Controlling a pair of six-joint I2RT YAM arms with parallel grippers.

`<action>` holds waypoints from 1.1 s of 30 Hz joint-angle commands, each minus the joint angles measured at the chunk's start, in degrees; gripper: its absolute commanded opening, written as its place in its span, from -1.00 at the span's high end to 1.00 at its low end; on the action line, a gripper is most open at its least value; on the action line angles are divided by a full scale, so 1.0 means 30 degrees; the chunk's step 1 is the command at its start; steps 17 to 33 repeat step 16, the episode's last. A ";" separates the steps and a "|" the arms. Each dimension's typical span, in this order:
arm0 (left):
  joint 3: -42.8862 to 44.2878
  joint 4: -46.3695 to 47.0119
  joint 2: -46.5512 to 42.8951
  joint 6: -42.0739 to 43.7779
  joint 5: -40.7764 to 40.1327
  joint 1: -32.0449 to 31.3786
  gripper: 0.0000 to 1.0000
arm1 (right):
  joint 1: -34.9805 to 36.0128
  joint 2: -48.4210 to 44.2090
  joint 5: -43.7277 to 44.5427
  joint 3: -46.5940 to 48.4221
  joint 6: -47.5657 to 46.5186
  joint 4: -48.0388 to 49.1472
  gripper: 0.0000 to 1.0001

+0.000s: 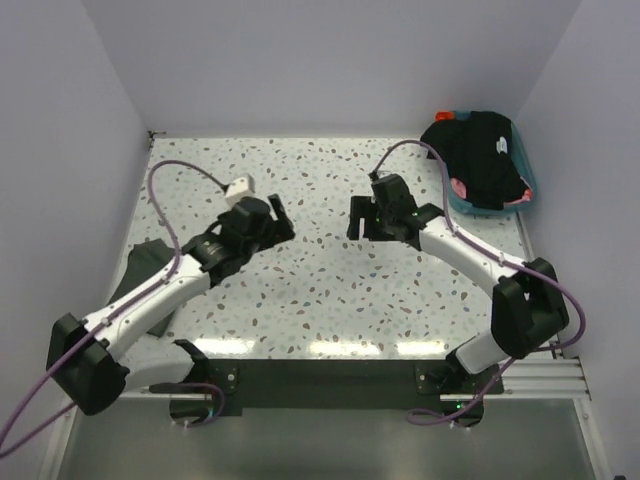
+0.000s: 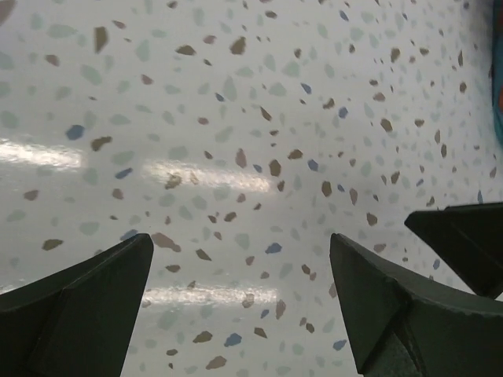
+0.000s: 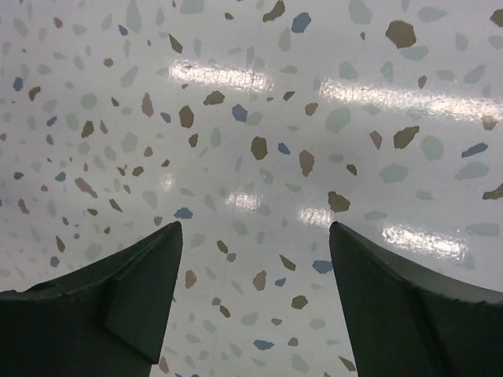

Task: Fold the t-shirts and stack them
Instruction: Reset both grippers

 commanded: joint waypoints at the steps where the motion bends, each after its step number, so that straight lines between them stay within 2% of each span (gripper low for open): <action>1: 0.1735 0.1109 0.2233 0.0912 -0.2865 -0.3555 -1.00 | 0.0036 -0.2064 0.1447 -0.0365 -0.0204 -0.0206 -0.58; 7: 0.1240 0.3570 0.3357 0.3431 0.0937 -0.4356 -1.00 | 0.0036 -0.5170 0.2531 -0.1742 -0.0175 -0.0293 -0.66; 16: 0.1178 0.2814 0.2596 0.5922 0.3081 -0.4327 -1.00 | 0.0007 -0.7193 0.3382 -0.2945 0.0468 -0.0674 -0.69; 33: 0.1178 0.2814 0.2596 0.5922 0.3081 -0.4327 -1.00 | 0.0007 -0.7193 0.3382 -0.2945 0.0468 -0.0674 -0.69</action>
